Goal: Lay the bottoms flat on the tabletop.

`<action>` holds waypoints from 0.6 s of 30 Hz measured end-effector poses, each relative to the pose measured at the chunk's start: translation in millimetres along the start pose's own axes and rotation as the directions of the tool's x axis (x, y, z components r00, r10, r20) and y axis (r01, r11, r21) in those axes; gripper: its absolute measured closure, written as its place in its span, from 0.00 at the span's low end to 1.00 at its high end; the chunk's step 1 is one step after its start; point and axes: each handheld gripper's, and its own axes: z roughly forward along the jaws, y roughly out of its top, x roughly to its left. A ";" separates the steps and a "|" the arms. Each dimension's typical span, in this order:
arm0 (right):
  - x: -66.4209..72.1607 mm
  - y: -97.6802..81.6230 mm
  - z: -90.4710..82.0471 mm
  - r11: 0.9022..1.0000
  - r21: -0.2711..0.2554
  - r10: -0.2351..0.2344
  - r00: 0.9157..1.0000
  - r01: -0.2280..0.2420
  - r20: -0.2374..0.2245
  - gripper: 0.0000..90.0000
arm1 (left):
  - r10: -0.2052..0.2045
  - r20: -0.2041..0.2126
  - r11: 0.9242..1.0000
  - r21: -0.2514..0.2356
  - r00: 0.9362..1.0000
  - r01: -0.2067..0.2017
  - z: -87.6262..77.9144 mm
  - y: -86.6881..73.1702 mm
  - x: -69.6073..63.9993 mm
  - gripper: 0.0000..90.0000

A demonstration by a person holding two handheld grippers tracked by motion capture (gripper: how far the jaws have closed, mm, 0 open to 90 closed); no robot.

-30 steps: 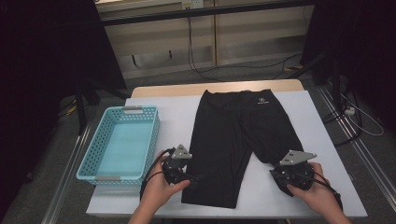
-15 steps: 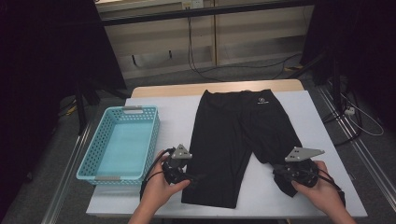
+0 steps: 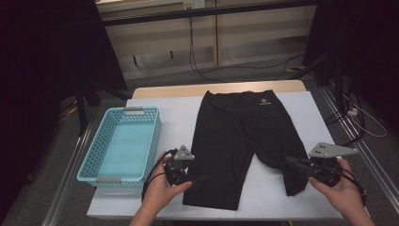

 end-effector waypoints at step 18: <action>-10.4 -15.0 13.5 0.994 0.108 -0.023 0.998 0.016 0.063 0.83 | 0.004 0.007 1.000 0.008 1.000 -0.004 3.0 -0.3 -0.9 0.20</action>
